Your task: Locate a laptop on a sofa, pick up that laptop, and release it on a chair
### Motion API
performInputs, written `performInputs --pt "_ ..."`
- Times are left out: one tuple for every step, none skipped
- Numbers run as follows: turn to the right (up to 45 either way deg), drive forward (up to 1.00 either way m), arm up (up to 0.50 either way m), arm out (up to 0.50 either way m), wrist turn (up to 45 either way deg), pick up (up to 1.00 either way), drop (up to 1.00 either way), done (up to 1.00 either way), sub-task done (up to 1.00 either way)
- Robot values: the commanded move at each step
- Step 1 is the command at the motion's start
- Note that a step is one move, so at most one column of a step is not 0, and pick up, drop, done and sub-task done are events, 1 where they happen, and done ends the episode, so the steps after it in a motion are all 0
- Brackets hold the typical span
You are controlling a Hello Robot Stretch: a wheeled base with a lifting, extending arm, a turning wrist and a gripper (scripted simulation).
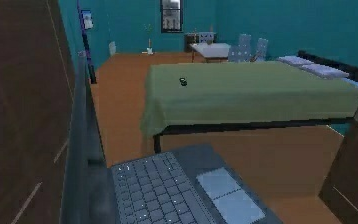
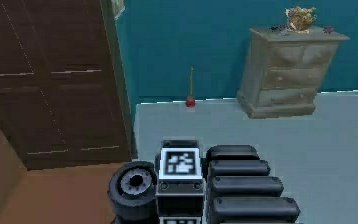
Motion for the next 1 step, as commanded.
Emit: performInputs --pt "45.0 0.00 0.00 0.00 0.0 0.00 0.00 0.00 0.00"
